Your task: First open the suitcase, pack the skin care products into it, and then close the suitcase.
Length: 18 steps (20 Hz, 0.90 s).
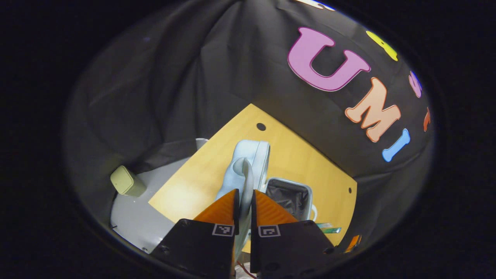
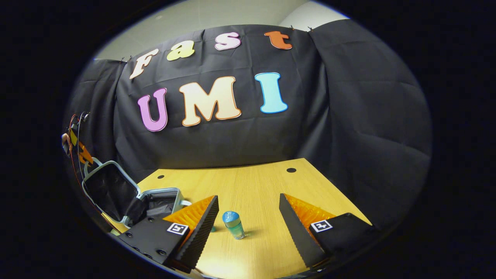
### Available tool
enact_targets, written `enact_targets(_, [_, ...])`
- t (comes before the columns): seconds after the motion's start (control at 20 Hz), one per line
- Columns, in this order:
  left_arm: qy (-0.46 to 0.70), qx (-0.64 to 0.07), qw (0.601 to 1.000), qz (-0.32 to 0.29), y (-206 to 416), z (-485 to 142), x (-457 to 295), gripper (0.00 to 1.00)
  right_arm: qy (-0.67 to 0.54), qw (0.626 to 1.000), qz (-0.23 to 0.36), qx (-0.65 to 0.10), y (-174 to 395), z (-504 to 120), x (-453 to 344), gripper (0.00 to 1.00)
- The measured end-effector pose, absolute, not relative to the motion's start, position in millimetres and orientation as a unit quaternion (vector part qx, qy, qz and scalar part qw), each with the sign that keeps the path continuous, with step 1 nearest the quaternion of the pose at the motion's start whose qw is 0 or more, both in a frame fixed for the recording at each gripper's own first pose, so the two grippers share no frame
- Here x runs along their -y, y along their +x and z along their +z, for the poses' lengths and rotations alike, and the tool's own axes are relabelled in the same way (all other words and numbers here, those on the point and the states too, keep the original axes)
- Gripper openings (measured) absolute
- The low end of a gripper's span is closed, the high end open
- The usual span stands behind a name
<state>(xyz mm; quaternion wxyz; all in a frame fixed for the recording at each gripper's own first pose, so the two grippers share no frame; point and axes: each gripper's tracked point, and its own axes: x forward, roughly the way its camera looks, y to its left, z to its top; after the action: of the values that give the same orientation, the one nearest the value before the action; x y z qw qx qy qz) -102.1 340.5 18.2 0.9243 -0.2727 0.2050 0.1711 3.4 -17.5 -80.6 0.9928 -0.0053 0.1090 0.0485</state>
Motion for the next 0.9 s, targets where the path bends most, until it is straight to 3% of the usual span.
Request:
enact_targets(0.4, [-0.271, -0.225, 0.905, 0.237, -147, -69, -416, 0.07, 0.029, 0.990, 0.075, -0.115, 6, -78, -11, 0.98])
enact_targets(0.55, [-0.305, -0.216, 0.902, 0.216, -147, -79, -421, 0.01, 0.043, 0.990, 0.075, -0.114, 8, -76, -20, 0.98])
enact_targets(0.9, [-0.283, -0.241, 0.905, 0.208, -142, -115, -418, 0.01, 0.021, 0.991, 0.062, -0.119, -1, -93, -32, 0.98])
